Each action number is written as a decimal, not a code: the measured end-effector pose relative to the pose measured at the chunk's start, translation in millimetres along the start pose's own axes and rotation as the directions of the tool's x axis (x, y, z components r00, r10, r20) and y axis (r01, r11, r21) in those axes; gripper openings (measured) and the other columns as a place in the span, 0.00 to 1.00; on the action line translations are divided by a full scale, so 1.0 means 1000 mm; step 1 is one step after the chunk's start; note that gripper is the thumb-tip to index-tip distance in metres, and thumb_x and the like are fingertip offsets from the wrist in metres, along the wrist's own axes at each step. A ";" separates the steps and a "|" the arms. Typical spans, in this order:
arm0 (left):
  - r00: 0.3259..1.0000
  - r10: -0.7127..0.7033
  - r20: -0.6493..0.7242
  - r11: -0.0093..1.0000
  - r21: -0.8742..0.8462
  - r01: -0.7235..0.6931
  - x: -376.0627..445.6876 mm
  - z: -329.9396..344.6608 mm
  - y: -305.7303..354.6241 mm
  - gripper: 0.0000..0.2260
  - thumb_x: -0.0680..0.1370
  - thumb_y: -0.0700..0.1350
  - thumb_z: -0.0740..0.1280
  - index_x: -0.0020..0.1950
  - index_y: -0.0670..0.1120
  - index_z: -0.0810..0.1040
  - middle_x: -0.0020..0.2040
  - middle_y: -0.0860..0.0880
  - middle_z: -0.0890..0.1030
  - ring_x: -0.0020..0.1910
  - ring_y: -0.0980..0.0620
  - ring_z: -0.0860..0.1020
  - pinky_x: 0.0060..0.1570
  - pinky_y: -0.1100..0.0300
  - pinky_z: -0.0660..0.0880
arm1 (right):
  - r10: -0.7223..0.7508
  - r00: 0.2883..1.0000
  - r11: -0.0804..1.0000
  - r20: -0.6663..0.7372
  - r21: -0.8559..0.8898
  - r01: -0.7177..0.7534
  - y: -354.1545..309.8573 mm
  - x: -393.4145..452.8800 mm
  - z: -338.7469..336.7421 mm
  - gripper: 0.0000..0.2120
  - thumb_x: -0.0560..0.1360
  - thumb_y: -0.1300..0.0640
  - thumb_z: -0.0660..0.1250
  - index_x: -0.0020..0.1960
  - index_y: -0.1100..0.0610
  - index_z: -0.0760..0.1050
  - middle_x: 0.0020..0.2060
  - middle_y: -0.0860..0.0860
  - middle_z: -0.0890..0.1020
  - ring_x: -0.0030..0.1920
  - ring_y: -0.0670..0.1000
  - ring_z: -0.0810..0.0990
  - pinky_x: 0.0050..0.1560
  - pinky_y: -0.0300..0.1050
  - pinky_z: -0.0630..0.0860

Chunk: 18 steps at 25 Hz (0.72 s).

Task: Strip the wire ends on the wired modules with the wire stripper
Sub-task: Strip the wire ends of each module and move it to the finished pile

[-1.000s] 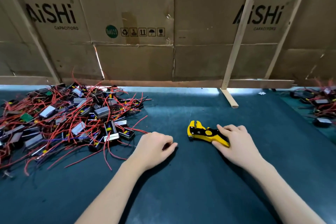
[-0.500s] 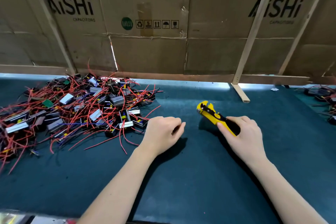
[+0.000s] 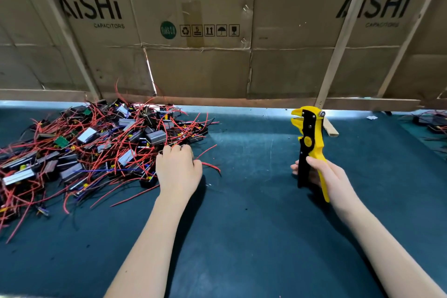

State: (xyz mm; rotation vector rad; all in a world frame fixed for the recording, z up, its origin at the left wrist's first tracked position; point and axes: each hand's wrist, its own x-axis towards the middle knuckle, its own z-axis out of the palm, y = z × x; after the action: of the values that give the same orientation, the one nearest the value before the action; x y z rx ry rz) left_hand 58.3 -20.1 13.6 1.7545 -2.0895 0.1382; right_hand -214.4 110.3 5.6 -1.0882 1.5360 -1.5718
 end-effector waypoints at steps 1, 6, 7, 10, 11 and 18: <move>0.999 0.030 0.027 0.999 0.026 -0.031 0.000 0.003 -0.001 0.09 0.78 0.47 0.61 0.53 0.47 0.78 0.53 0.47 0.80 0.56 0.44 0.72 0.55 0.52 0.67 | 0.028 0.999 1.000 0.026 0.000 -0.028 0.001 0.001 0.001 0.12 0.80 0.56 0.62 0.51 0.62 0.81 0.46 0.57 0.86 0.53 0.61 0.83 0.59 0.53 0.76; 0.972 0.234 0.002 0.914 -0.343 -0.219 0.001 0.000 -0.002 0.12 0.73 0.39 0.67 0.55 0.48 0.80 0.46 0.53 0.83 0.52 0.48 0.76 0.54 0.56 0.66 | 0.075 0.984 0.995 0.161 0.046 -0.083 -0.003 0.003 -0.015 0.17 0.78 0.70 0.55 0.62 0.62 0.76 0.55 0.55 0.85 0.59 0.55 0.82 0.63 0.50 0.75; 0.955 0.297 0.000 0.861 -0.432 -0.268 0.000 0.000 0.002 0.14 0.72 0.37 0.67 0.56 0.47 0.80 0.47 0.54 0.84 0.52 0.48 0.77 0.54 0.57 0.68 | 0.082 0.974 0.994 0.210 0.058 -0.096 -0.005 0.001 -0.020 0.19 0.77 0.71 0.55 0.63 0.61 0.75 0.57 0.54 0.84 0.60 0.54 0.82 0.63 0.49 0.76; 0.892 0.451 -0.029 0.768 -0.497 -0.404 -0.006 0.007 0.010 0.16 0.72 0.35 0.68 0.59 0.46 0.79 0.52 0.52 0.81 0.53 0.50 0.76 0.56 0.58 0.70 | 0.074 0.971 0.997 0.226 -0.005 -0.075 -0.005 -0.003 -0.022 0.18 0.77 0.71 0.58 0.62 0.59 0.77 0.55 0.54 0.84 0.59 0.52 0.82 0.63 0.47 0.76; 0.880 0.475 -0.032 0.755 -0.499 -0.425 -0.007 0.010 0.011 0.17 0.72 0.36 0.69 0.60 0.46 0.79 0.55 0.51 0.79 0.54 0.50 0.75 0.57 0.58 0.70 | 0.064 0.977 0.998 0.202 -0.024 -0.060 -0.004 -0.004 -0.019 0.15 0.77 0.69 0.60 0.60 0.59 0.78 0.53 0.55 0.85 0.58 0.51 0.82 0.64 0.48 0.75; 0.864 0.499 -0.071 0.780 -0.397 -0.483 -0.010 0.008 0.021 0.11 0.78 0.45 0.68 0.58 0.51 0.83 0.53 0.55 0.82 0.51 0.48 0.73 0.53 0.52 0.67 | 0.055 0.988 0.998 0.147 -0.024 -0.052 -0.002 -0.007 0.000 0.26 0.63 0.38 0.71 0.49 0.58 0.83 0.50 0.53 0.85 0.56 0.53 0.81 0.65 0.54 0.72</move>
State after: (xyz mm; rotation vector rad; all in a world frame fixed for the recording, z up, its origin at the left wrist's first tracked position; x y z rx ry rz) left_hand 37.7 -9.2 5.9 0.9517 -2.3544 -0.1760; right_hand -211.1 117.0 6.4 -1.1391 1.4724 -1.4106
